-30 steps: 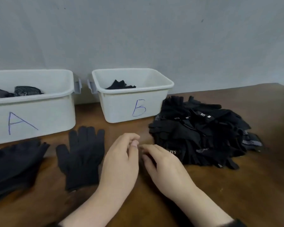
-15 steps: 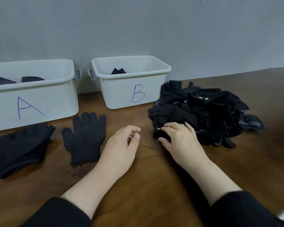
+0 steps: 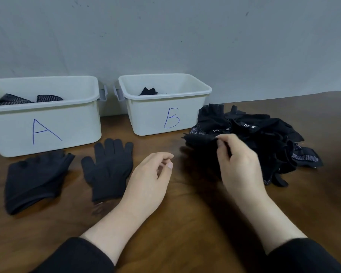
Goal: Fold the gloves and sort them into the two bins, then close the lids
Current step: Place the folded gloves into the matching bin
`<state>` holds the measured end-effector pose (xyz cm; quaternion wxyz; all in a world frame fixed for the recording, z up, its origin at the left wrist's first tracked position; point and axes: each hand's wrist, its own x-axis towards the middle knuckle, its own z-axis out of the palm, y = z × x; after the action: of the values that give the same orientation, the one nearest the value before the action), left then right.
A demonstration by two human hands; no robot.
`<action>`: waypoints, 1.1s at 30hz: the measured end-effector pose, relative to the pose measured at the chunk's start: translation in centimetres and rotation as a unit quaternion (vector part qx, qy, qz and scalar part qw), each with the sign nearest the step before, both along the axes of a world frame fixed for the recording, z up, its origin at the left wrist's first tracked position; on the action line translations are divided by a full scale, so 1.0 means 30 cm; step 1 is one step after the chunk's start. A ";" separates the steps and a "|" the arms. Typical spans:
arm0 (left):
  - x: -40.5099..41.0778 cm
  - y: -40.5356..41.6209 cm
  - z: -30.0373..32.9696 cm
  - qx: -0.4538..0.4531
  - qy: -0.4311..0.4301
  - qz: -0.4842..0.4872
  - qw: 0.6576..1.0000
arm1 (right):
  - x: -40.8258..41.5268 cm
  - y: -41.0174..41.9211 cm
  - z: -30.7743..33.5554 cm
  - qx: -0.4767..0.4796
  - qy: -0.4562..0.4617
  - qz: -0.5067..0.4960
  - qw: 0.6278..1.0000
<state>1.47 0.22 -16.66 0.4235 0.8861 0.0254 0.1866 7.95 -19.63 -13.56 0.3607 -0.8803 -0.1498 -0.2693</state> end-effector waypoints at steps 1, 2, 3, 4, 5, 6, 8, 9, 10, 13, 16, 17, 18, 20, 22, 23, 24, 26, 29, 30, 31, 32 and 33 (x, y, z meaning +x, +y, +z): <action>-0.001 0.002 0.001 -0.007 -0.005 0.003 1.000 | -0.011 0.000 0.030 0.045 0.024 0.002 0.999; -0.002 0.004 0.002 -0.016 -0.012 0.005 1.000 | -0.018 0.000 0.057 0.083 0.042 0.004 0.996; -0.002 0.005 0.003 -0.024 -0.019 0.008 0.999 | -0.022 0.000 0.083 0.116 0.055 0.008 0.992; -0.001 0.004 0.006 -0.033 -0.024 0.011 0.999 | -0.021 0.000 0.104 0.145 0.068 0.013 0.987; -0.001 0.003 0.009 -0.046 -0.026 0.015 0.998 | -0.019 0.002 0.122 0.177 0.086 0.019 0.980; -0.001 0.002 0.014 -0.065 -0.024 0.018 0.997 | -0.016 0.008 0.136 0.215 0.113 0.026 0.970; -0.001 0.002 0.025 -0.113 -0.012 0.017 0.993 | -0.016 0.031 0.153 0.305 0.188 0.053 0.932; -0.001 0.003 0.029 -0.139 0.000 0.014 0.990 | -0.018 0.045 0.151 0.350 0.224 0.073 0.907; -0.002 0.005 0.033 -0.168 0.012 0.010 0.986 | -0.022 0.058 0.145 0.389 0.255 0.099 0.880; -0.001 0.003 0.040 -0.291 0.053 0.006 0.955 | -0.040 0.098 0.119 0.458 0.315 0.164 0.815; -0.002 0.012 0.051 -0.485 0.096 -0.011 0.869 | -0.057 0.136 0.094 0.488 0.352 0.200 0.773; -0.001 0.021 0.050 -0.538 0.109 -0.025 0.835 | -0.061 0.144 0.089 0.489 0.360 0.210 0.766; 0.000 0.029 0.051 -0.584 0.119 -0.045 0.802 | -0.064 0.152 0.086 0.487 0.364 0.225 0.761; 0.002 0.040 0.065 -0.645 0.118 -0.075 0.751 | -0.067 0.165 0.090 0.488 0.363 0.254 0.752; 0.016 0.051 0.089 -0.657 0.088 -0.063 0.746 | -0.071 0.182 0.099 0.500 0.354 0.260 0.747; 0.025 0.060 0.102 -0.640 0.065 -0.045 0.764 | -0.073 0.189 0.103 0.506 0.350 0.249 0.748; 0.034 0.074 0.115 -0.604 0.042 -0.027 0.795 | -0.074 0.194 0.101 0.506 0.347 0.225 0.757; 0.044 0.113 0.139 -0.443 0.015 0.000 0.897 | -0.084 0.193 0.088 0.450 0.352 0.159 0.805; 0.039 0.185 0.124 -0.014 0.018 0.059 0.998 | -0.107 0.147 0.043 0.090 0.326 0.056 0.939; 0.031 0.200 0.111 0.084 0.017 0.068 0.994 | -0.111 0.127 0.024 -0.037 0.310 0.041 0.949; 0.018 0.208 0.099 0.143 0.014 0.072 0.987 | -0.115 0.109 0.007 -0.123 0.298 0.028 0.946; 0.004 0.211 0.082 0.175 0.014 0.067 0.982 | -0.120 0.096 -0.008 -0.175 0.282 0.019 0.943; -0.016 0.207 0.067 0.199 0.018 0.053 0.978 | -0.124 0.089 -0.021 -0.201 0.250 0.017 0.947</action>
<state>1.00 6.43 -14.65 0.2279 0.9533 0.0423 0.1937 4.21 -16.97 -14.19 0.2063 -0.9709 -0.1214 0.0012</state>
